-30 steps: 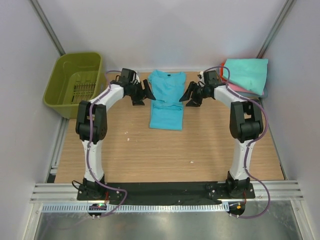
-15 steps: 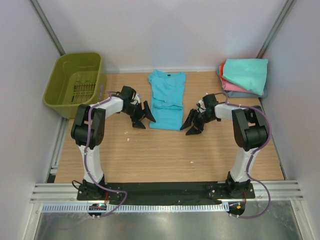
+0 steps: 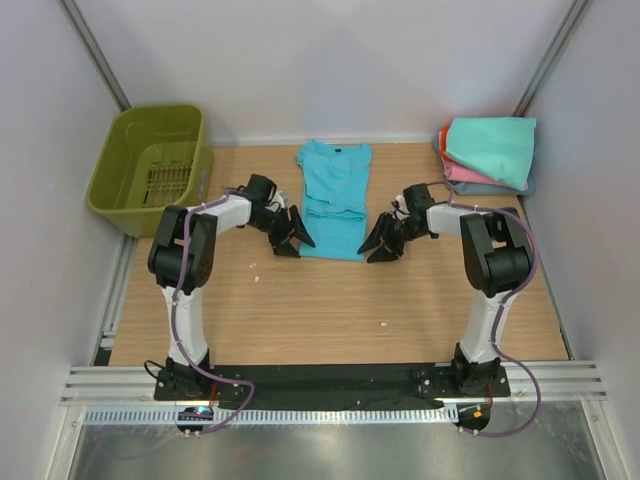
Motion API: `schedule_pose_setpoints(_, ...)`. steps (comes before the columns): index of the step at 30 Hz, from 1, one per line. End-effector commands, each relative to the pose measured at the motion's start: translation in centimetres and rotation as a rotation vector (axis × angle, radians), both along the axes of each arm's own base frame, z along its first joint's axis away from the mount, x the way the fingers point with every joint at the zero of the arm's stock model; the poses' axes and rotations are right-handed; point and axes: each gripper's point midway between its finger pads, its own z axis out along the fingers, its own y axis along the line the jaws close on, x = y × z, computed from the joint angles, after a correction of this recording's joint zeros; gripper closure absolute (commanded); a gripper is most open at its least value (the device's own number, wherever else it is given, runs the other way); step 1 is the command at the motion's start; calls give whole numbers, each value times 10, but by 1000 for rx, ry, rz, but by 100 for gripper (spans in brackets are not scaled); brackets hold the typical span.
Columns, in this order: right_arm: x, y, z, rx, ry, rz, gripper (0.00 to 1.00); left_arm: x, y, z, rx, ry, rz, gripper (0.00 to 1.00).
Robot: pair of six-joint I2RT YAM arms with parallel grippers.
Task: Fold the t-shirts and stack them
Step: Fold the tshirt
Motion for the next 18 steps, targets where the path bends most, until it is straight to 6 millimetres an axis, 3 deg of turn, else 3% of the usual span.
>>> schedule_pose_setpoints(1, 18, 5, -2, -10, -46, -12, 53, 8, -4, -4, 4, -26, 2, 42)
schedule_pose_setpoints(11, 6, 8, -3, 4, -20, 11, 78, 5, -8, -3, 5, -43, -6, 64)
schedule_pose_setpoints(13, 0, 9, 2, 17, -24, 12, 83, 1, -11, -2, -3, -42, -9, 72)
schedule_pose_setpoints(16, 0, 9, 16, 36, -57, 10, 99, -6, -18, 6, -28, -52, -22, 86)
schedule_pose_setpoints(18, 2, 9, 26, 51, -77, 5, 99, -13, -24, 17, -45, -73, -36, 91)
